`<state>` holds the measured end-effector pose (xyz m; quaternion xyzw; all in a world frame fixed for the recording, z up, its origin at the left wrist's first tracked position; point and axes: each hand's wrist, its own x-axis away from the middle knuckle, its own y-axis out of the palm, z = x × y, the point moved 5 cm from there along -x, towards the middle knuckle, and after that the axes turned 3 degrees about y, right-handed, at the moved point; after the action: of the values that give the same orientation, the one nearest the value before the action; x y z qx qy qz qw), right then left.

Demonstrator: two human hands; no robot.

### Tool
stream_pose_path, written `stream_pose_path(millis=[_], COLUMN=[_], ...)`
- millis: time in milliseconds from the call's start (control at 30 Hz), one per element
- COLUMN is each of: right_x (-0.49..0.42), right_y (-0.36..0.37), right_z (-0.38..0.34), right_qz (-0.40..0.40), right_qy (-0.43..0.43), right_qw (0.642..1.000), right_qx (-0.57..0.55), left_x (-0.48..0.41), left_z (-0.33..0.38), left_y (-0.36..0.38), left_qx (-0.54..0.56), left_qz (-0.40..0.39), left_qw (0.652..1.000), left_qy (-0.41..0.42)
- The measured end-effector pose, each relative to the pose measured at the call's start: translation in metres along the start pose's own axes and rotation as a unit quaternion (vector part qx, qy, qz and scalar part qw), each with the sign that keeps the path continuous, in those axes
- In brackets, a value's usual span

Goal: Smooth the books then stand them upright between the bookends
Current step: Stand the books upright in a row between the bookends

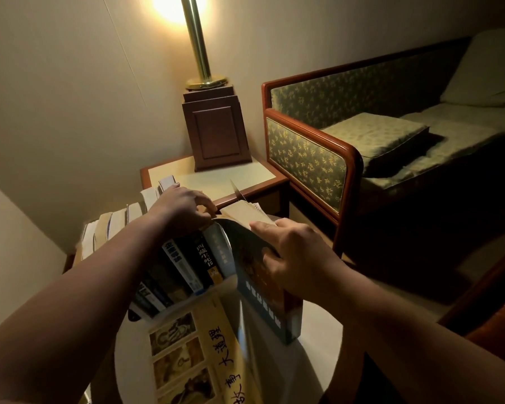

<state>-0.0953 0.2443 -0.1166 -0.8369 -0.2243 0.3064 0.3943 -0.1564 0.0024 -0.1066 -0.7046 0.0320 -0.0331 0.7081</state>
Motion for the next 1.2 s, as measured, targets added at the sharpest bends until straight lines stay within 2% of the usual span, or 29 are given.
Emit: stream_pose_path(millis=[100, 267, 500, 933, 1133, 1200], right_x=[-0.014, -0.031, -0.047, -0.073, -0.077, -0.073], right_y=[-0.007, -0.005, 0.020, 0.053, 0.054, 0.054], right_z=[0.003, 0.004, 0.003, -0.005, -0.002, 0.002], right_qz=[0.005, 0.008, 0.060, 0.073, 0.079, 0.078], right_qy=[0.019, 0.030, 0.037, 0.025, 0.039, 0.060], right_qw=[0.999, 0.999, 0.997, 0.997, 0.996, 0.992], right_qx=[-0.029, -0.018, 0.009, 0.014, -0.031, -0.082], left_x=[-0.001, 0.000, 0.000, -0.006, -0.004, -0.001], left_z=[0.000, -0.002, -0.001, -0.011, -0.012, -0.011], left_y=[-0.002, -0.001, 0.000, 0.009, 0.009, 0.008], left_qx=[0.002, 0.010, 0.026, -0.010, -0.026, -0.027], left_qz=[0.006, 0.006, 0.032, 0.008, 0.000, 0.005], left_qw=[1.000, 1.000, 0.999, 0.999, 0.999, 0.999], left_qy=[0.007, 0.002, -0.010, -0.033, -0.029, -0.028])
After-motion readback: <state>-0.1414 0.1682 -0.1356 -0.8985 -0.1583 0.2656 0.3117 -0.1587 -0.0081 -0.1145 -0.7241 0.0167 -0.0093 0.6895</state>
